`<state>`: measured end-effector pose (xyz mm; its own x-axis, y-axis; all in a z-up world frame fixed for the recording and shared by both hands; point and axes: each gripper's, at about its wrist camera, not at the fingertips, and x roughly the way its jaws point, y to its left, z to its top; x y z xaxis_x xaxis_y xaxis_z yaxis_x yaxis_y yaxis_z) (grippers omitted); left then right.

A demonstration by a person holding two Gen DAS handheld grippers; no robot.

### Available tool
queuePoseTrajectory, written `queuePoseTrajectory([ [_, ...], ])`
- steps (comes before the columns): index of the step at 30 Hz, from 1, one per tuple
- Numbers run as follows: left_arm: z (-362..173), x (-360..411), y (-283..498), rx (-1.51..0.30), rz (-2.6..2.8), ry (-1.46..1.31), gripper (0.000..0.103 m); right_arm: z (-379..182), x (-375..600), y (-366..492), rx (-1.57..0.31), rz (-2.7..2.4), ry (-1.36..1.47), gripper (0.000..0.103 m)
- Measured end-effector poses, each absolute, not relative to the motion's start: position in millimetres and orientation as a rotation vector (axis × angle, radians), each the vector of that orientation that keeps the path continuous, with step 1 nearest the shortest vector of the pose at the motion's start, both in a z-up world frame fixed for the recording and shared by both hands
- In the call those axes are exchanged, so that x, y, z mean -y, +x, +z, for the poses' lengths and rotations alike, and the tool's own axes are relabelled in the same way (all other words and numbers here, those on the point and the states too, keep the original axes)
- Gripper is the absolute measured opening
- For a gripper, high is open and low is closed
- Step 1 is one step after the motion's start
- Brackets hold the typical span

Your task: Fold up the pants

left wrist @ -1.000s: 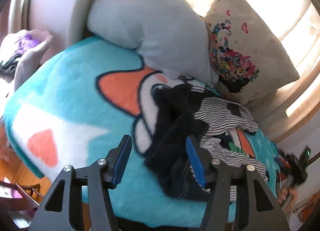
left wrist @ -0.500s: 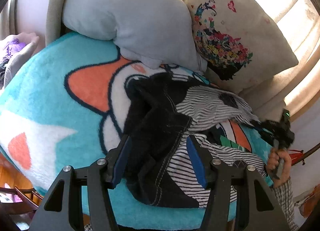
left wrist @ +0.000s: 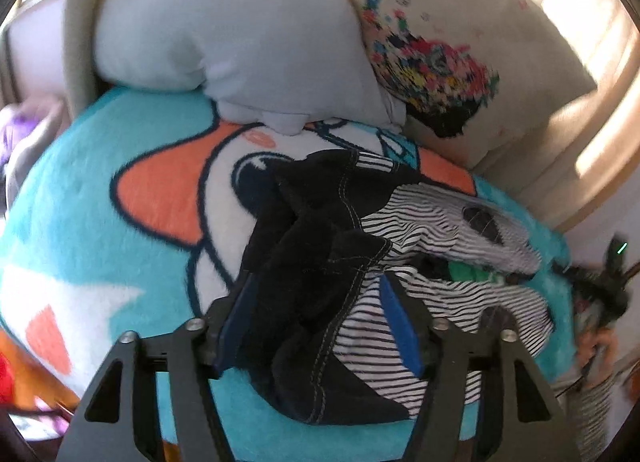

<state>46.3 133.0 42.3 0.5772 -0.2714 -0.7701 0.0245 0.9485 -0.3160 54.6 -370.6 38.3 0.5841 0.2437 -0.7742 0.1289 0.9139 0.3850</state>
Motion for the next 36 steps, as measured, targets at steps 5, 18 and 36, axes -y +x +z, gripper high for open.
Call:
queuePoseTrajectory([
  [5, 50.5, -107.9, 79.9, -0.94, -0.222, -0.147, 0.065, 74.4, 334.9, 82.1, -0.884, 0.238, 0.226, 0.073],
  [18, 45.0, -71.9, 181.1, -0.966, -0.338, 0.141, 0.065, 44.5, 217.5, 161.2, -0.965, 0.457, -0.26, 0.073],
  [36, 23.3, -37.3, 198.0, -1.022, -0.408, 0.295, 0.006, 15.2, 188.2, 190.9, -1.031, 0.497, -0.259, 0.011],
])
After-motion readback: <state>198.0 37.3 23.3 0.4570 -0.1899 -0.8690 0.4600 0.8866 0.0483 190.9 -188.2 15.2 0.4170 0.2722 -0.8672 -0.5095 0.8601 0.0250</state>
